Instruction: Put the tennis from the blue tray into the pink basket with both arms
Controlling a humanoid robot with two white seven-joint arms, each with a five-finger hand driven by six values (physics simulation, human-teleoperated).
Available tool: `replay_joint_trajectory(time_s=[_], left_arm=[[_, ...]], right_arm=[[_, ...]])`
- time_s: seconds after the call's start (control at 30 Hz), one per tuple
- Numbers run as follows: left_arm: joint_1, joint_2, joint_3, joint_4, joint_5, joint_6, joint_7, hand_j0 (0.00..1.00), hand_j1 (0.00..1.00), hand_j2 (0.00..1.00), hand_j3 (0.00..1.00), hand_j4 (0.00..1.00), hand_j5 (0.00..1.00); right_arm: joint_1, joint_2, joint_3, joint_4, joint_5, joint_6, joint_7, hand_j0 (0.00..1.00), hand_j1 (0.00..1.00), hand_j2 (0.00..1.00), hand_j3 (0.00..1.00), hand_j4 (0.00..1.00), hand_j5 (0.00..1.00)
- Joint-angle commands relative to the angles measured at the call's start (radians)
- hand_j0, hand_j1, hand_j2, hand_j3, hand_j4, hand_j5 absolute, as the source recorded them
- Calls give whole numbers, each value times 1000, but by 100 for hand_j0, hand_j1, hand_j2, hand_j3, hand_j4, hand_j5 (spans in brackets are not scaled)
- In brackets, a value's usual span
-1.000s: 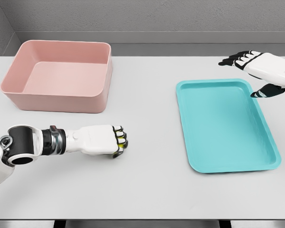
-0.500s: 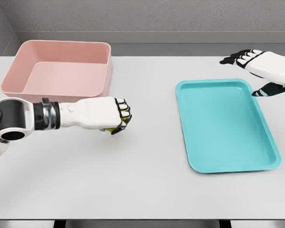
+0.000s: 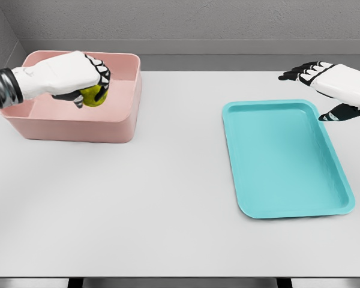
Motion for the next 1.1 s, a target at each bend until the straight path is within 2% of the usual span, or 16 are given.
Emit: replay_joint_trajectory(time_s=[0.0, 0.03, 0.1, 0.13, 0.17, 0.3, 0.33, 0.37, 0.43, 0.47, 0.53, 0.57, 0.63, 0.73, 0.87, 1.07], left_arm=[[0, -5, -2, 79, 1, 3, 0, 18, 18, 18, 18, 18, 18], [-6, -8, -3, 105, 0, 3, -1, 21, 21, 21, 21, 21, 21], [-11, -10, -11, 118, -2, 3, 0, 51, 51, 51, 51, 51, 51], [-11, -10, -11, 122, 0, 3, 2, 84, 84, 84, 84, 84, 84], [-11, -10, -11, 131, 0, 3, 2, 99, 99, 99, 99, 99, 99], [-20, -8, -17, 154, 12, 3, 2, 100, 100, 100, 100, 100, 100], [-20, -4, -15, 151, 38, 3, 8, 100, 100, 100, 100, 100, 100], [-18, 10, -15, 147, 122, 3, 8, 100, 100, 100, 100, 100, 100], [-9, 48, -12, 102, 207, 3, 8, 100, 100, 100, 100, 100, 100], [-5, 85, -11, 66, 236, 3, 5, 100, 100, 100, 100, 100, 100], [24, 120, -2, 9, 237, 3, 5, 100, 100, 100, 100, 100, 100], [35, 127, 0, 9, 241, 3, 5, 100, 100, 100, 100, 100, 100], [57, 134, 18, 16, 334, 3, 7, 100, 100, 100, 100, 100, 100], [90, 151, 67, 18, 342, 3, 0, 100, 100, 100, 100, 100, 100], [118, 153, 72, 36, 349, 3, 4, 100, 100, 100, 100, 100, 100], [123, 153, 74, 38, 353, 3, 4, 100, 100, 100, 100, 100, 100]], right_arm=[[0, -1, 0, 0, -4, 2, -1, 100, 100, 100, 100, 100, 100], [0, -1, 0, 0, -4, 2, -1, 100, 100, 100, 100, 100, 100], [0, -1, 0, 0, -4, 1, -1, 100, 100, 100, 100, 100, 100], [0, -1, 0, 0, -4, 2, -1, 100, 100, 100, 100, 100, 100], [0, -1, 0, 0, -4, 2, -1, 100, 100, 100, 100, 100, 100], [0, -1, 0, 0, -4, 2, -1, 100, 100, 100, 100, 100, 100], [0, -1, 0, 0, -4, 1, -1, 100, 100, 100, 100, 100, 100], [0, -1, 0, 0, -4, 1, -1, 100, 100, 100, 100, 100, 100], [0, -1, 0, 0, -4, 1, -1, 100, 100, 100, 100, 100, 100], [0, -1, 0, 0, -4, 1, -1, 100, 100, 100, 100, 100, 100], [0, -1, 0, 0, -4, 2, -1, 100, 100, 100, 100, 100, 100], [0, -1, 0, -2, -4, 1, -1, 100, 100, 100, 100, 100, 100], [0, -1, 0, -2, -4, 1, -1, 100, 100, 100, 100, 100, 100], [2, -1, 0, -2, -4, 1, -1, 100, 100, 100, 100, 100, 100], [2, -1, 0, 0, -4, 1, -1, 100, 100, 100, 100, 100, 100], [2, -1, 0, 0, -4, 1, -1, 100, 100, 100, 100, 100, 100]])
